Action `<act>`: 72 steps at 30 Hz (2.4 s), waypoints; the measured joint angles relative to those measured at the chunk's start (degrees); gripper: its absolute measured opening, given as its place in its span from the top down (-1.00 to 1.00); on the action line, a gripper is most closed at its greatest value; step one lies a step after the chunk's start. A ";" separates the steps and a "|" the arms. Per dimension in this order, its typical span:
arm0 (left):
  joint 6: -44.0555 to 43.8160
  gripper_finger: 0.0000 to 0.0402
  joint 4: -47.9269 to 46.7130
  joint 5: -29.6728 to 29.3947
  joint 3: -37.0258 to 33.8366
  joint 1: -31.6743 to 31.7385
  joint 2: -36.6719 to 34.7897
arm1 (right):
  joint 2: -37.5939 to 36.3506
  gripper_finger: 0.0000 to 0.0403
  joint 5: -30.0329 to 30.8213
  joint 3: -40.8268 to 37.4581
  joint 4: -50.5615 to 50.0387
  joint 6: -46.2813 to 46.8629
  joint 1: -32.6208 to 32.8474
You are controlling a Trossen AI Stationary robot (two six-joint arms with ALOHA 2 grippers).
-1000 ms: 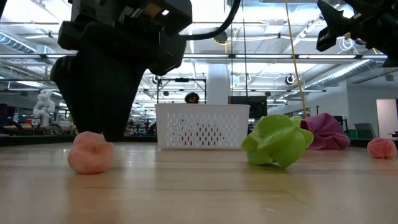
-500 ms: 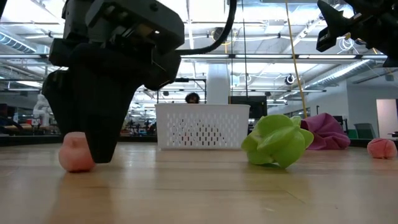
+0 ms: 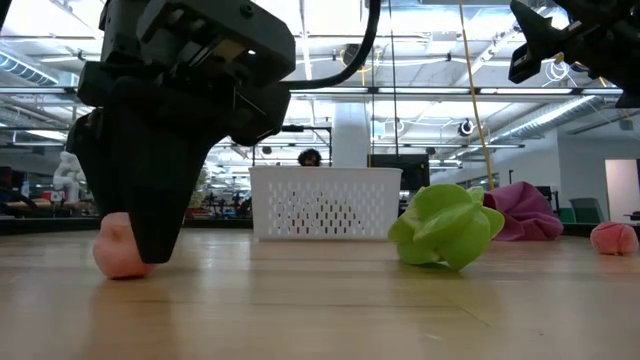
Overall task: Pick and placing Produce into tupperware
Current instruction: Put the left pink peach into the white bin
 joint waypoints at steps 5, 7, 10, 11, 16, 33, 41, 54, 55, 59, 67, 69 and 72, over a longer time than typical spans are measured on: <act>0.15 0.31 0.00 0.16 0.00 0.00 0.00 | 0.00 0.25 0.02 0.00 0.00 0.00 0.02; 0.15 0.31 0.00 0.19 0.00 0.01 0.00 | 0.01 0.25 0.02 0.00 0.00 0.00 0.00; 0.47 0.32 -0.02 0.19 0.00 0.00 0.00 | 0.00 0.25 0.02 0.00 0.00 0.00 0.01; 0.65 0.32 -0.02 0.19 0.00 0.00 0.00 | 0.01 0.25 0.02 0.00 0.00 0.00 0.00; 0.68 0.32 -0.04 0.43 0.00 0.14 0.00 | 0.00 0.25 0.02 0.00 0.00 0.00 0.02; 1.51 0.32 -0.71 4.41 0.00 1.24 -1.34 | 0.02 0.25 0.02 0.00 0.02 0.00 0.02; 2.78 0.32 -3.78 1.51 0.04 3.23 -6.78 | 0.01 0.25 0.06 0.03 0.35 0.00 0.02; 19.32 0.32 -7.86 -2.73 0.04 16.57 -17.80 | 0.00 0.25 0.07 0.04 0.07 -0.19 0.02; 21.05 0.32 -7.46 -2.76 0.04 18.14 -18.03 | 0.02 0.25 0.04 0.04 0.00 -0.28 0.02; 29.18 0.32 -7.77 -2.74 1.79 24.28 -17.79 | 0.00 0.25 0.04 0.04 0.00 -0.53 0.02; 42.07 0.32 -7.04 -4.51 8.22 34.81 -17.46 | 0.00 0.25 0.04 0.04 -0.16 -1.58 0.02; 43.81 0.32 -6.64 -4.63 8.49 36.61 -16.85 | 0.01 0.25 0.07 0.04 -0.43 -2.17 0.01; 45.43 0.32 -6.09 -3.76 8.50 38.45 -14.30 | 0.02 0.25 0.07 0.02 -0.50 -3.35 0.02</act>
